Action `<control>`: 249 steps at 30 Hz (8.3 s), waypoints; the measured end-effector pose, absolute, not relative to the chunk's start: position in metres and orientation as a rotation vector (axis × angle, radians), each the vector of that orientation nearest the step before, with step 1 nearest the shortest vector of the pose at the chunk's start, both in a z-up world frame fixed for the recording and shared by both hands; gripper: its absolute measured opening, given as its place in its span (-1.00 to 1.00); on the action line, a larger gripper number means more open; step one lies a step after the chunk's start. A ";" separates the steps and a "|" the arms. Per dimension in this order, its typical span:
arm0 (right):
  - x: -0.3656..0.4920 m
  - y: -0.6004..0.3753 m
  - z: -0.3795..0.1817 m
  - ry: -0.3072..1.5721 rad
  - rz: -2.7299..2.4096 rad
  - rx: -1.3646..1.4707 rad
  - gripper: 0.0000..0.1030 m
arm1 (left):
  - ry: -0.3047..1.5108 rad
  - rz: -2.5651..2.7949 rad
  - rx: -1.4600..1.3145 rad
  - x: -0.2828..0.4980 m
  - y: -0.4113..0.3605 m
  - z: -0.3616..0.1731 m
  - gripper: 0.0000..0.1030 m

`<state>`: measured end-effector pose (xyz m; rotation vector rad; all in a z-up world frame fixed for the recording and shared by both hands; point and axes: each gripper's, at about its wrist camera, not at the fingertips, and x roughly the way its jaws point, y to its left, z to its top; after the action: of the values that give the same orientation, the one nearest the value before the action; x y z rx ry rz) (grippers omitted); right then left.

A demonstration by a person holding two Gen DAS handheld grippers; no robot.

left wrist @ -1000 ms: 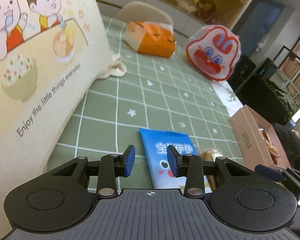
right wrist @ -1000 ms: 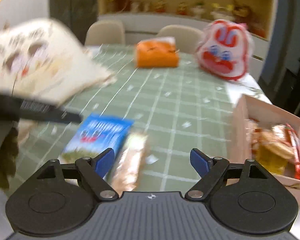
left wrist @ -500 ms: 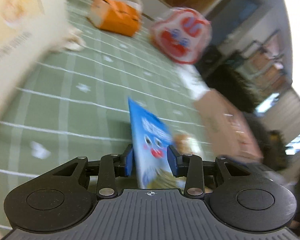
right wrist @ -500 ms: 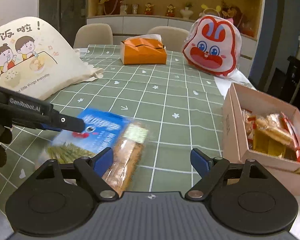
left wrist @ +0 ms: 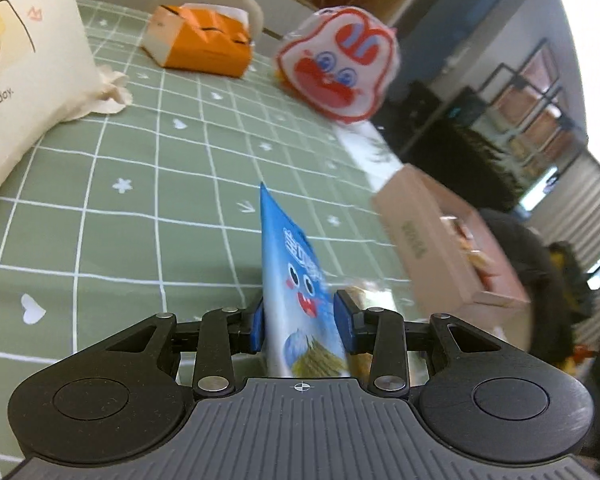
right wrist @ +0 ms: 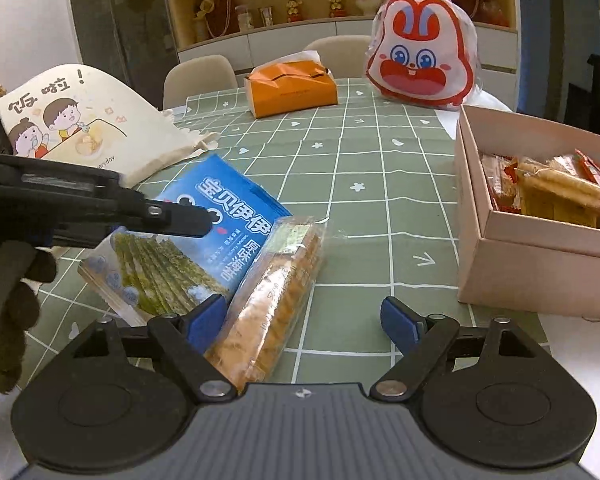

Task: Organize snacks
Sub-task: 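Grasp the blue wafer bag with the left gripper while the right gripper reaches the wafer roll, then close the right gripper on the long clear-wrapped wafer roll, then lift the wafer roll with the right gripper while the left gripper carries the blue bag toward the pink box, then lower both snacks into the pink box and open both grippers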

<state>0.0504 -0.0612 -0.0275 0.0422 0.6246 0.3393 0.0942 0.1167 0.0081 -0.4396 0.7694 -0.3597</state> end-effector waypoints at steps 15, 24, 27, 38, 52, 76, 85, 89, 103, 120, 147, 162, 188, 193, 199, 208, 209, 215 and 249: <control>0.048 -0.057 -0.030 0.628 0.325 0.015 0.74 | 0.806 -0.388 -0.499 0.078 0.121 0.006 -0.62; 0.021 -0.093 -0.031 0.648 0.304 0.014 0.74 | 0.765 -0.459 -0.366 0.031 0.090 0.028 -0.64; 0.003 -0.111 -0.030 0.652 0.263 -0.015 0.74 | 0.784 -0.499 -0.307 0.021 0.066 0.025 -0.64; -0.039 -0.124 -0.040 0.622 0.225 -0.152 0.78 | 0.760 -0.452 -0.125 0.000 0.030 0.027 -0.61; -0.037 -0.135 -0.045 0.688 0.317 -0.090 1.00 | 0.792 -0.557 -0.269 0.047 0.027 0.017 -0.62; -0.009 -0.134 -0.015 0.714 0.264 -0.152 0.76 | 0.809 -0.593 -0.507 0.055 0.053 0.004 -0.65; -0.016 -0.144 -0.019 0.698 0.232 -0.120 0.77 | 0.796 -0.615 -0.472 0.051 0.044 0.002 -0.66; -0.020 -0.148 -0.020 0.698 0.227 -0.093 0.77 | 0.792 -0.617 -0.473 0.050 0.045 0.002 -0.66; -0.027 -0.144 -0.008 0.647 0.175 -0.050 0.77 | 0.759 -0.626 -0.450 0.038 0.042 0.010 -0.66; 0.001 -0.126 -0.028 0.716 0.204 -0.031 0.21 | 0.790 -0.610 -0.466 0.046 0.044 0.001 -0.66; -0.035 -0.176 -0.014 0.658 0.138 0.044 -0.37 | 0.744 -0.649 -0.458 0.035 0.036 0.013 -0.66; -0.071 -0.220 0.062 0.449 0.159 0.082 -0.41 | 0.641 -0.702 -0.371 0.010 -0.006 0.086 -0.66; 0.051 -0.303 0.141 0.326 0.052 0.191 -0.42 | 0.701 -0.561 -0.375 0.211 -0.090 0.063 -0.56; 0.110 -0.281 0.099 0.456 0.047 0.168 -0.42 | 0.720 -0.531 -0.316 0.194 -0.079 0.063 -0.56; 0.155 -0.257 0.045 0.624 0.009 0.163 -0.49 | 0.742 -0.438 -0.202 0.161 -0.076 0.066 -0.56; 0.136 -0.225 0.050 0.714 0.178 0.198 -0.49 | 0.714 -0.451 -0.180 0.138 -0.068 0.077 -0.56; 0.137 -0.219 0.046 0.734 0.190 0.199 -0.49 | 0.712 -0.450 -0.182 0.137 -0.066 0.078 -0.56; 0.114 -0.231 0.061 0.622 0.203 0.198 -0.37 | 0.682 -0.502 -0.238 0.137 -0.054 0.086 -0.56; 0.116 -0.294 0.020 0.660 0.138 0.271 -0.35 | 0.783 -0.597 -0.150 0.208 -0.120 0.065 -0.57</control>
<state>0.1161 -0.2937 0.0204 0.2714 0.6603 0.1378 0.2084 -0.1197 0.0646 -0.1502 0.7833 -0.5966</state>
